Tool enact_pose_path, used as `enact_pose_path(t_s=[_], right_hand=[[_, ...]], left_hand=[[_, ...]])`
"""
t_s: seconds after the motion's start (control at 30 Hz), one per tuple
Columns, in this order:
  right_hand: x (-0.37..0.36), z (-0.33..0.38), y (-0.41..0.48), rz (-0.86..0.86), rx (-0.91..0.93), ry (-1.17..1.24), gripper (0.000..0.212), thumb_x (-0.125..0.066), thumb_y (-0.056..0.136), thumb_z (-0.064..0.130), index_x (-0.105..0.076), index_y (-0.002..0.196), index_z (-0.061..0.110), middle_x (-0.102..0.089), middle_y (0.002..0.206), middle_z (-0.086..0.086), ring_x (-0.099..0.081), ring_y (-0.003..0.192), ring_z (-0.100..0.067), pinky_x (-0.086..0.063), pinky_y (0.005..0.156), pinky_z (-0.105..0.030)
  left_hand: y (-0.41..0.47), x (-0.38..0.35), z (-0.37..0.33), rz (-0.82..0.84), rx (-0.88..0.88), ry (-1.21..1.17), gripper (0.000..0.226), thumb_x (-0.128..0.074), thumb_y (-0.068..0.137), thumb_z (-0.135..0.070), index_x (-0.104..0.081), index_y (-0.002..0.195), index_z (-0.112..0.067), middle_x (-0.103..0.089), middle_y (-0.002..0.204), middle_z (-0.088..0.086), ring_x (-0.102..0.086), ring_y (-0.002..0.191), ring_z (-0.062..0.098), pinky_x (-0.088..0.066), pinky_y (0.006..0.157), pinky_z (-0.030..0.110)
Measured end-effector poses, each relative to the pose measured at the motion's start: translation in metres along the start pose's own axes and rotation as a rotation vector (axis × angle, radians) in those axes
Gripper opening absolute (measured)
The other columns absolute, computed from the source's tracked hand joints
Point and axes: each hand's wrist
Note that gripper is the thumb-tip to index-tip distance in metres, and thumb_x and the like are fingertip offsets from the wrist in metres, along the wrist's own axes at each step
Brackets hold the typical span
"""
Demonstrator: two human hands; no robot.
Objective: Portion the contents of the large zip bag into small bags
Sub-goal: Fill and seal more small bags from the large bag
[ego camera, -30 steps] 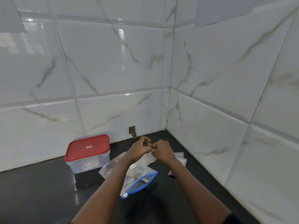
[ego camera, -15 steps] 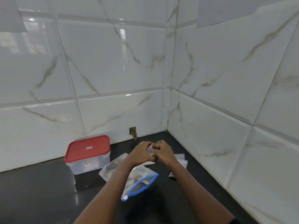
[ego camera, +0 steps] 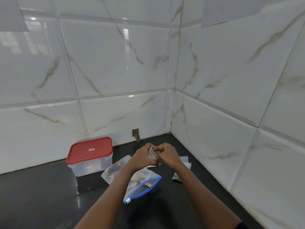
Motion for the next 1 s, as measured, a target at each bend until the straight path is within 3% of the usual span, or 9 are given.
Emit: enact_pose_path(t_s=[0.3, 0.57, 0.73, 0.8, 0.87, 1.0], right_hand=[[0.001, 0.000, -0.001, 0.043, 0.000, 0.009, 0.046, -0.068, 0.081, 0.012, -0.057, 0.126, 0.006, -0.045, 0.130, -0.006, -0.047, 0.120, -0.019, -0.037, 0.086, -0.015], [-0.004, -0.002, -0.003, 0.002, 0.032, 0.082, 0.033, -0.067, 0.084, 0.016, -0.067, 0.116, 0.007, -0.052, 0.122, -0.003, -0.049, 0.100, -0.009, -0.039, 0.078, -0.012], [-0.005, -0.006, -0.006, -0.082, -0.021, 0.288, 0.023, -0.073, 0.080, 0.015, -0.072, 0.102, 0.007, -0.055, 0.101, 0.004, -0.054, 0.092, -0.009, -0.044, 0.071, -0.012], [-0.008, -0.014, -0.006, -0.150, -0.129, 0.316, 0.015, -0.069, 0.083, 0.012, -0.072, 0.097, 0.007, -0.065, 0.095, 0.000, -0.059, 0.084, -0.010, -0.050, 0.071, -0.018], [-0.016, -0.023, -0.005, -0.168, -0.303, 0.211, 0.013, -0.064, 0.085, 0.009, -0.071, 0.095, 0.005, -0.070, 0.093, -0.005, -0.063, 0.079, -0.013, -0.056, 0.075, -0.025], [-0.036, -0.029, -0.017, 0.053, -0.473, -0.082, 0.020, -0.066, 0.084, 0.016, -0.064, 0.101, 0.006, -0.064, 0.093, -0.007, -0.063, 0.085, -0.018, -0.054, 0.086, -0.029]], left_hand=[[-0.006, -0.001, 0.000, 0.012, -0.007, 0.054, 0.070, -0.080, 0.068, -0.031, -0.039, 0.124, -0.021, -0.050, 0.110, -0.008, -0.053, 0.092, 0.006, -0.041, 0.064, 0.005], [-0.007, -0.004, 0.003, -0.055, 0.010, 0.013, 0.059, -0.079, 0.068, -0.031, -0.045, 0.114, -0.022, -0.056, 0.107, -0.005, -0.057, 0.092, 0.009, -0.043, 0.067, 0.008], [-0.008, -0.003, 0.011, -0.075, 0.063, 0.094, 0.058, -0.078, 0.068, -0.035, -0.043, 0.114, -0.025, -0.056, 0.109, -0.004, -0.054, 0.099, 0.012, -0.045, 0.087, 0.024], [-0.012, -0.002, 0.014, -0.040, 0.082, 0.259, 0.062, -0.074, 0.070, -0.039, -0.042, 0.121, -0.025, -0.054, 0.117, -0.003, -0.050, 0.108, 0.013, -0.036, 0.104, 0.034], [-0.018, -0.004, 0.016, 0.028, 0.110, 0.399, 0.067, -0.071, 0.074, -0.042, -0.038, 0.130, -0.024, -0.050, 0.130, -0.003, -0.044, 0.121, 0.015, -0.023, 0.113, 0.040], [-0.031, -0.012, 0.026, 0.154, 0.174, 0.448, 0.078, -0.070, 0.074, -0.046, -0.032, 0.138, -0.023, -0.040, 0.142, 0.000, -0.035, 0.131, 0.019, -0.016, 0.114, 0.041]])
Point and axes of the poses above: each hand's wrist, its own y-axis towards the middle knuckle, its own x-axis out of the back of the hand, z = x × y
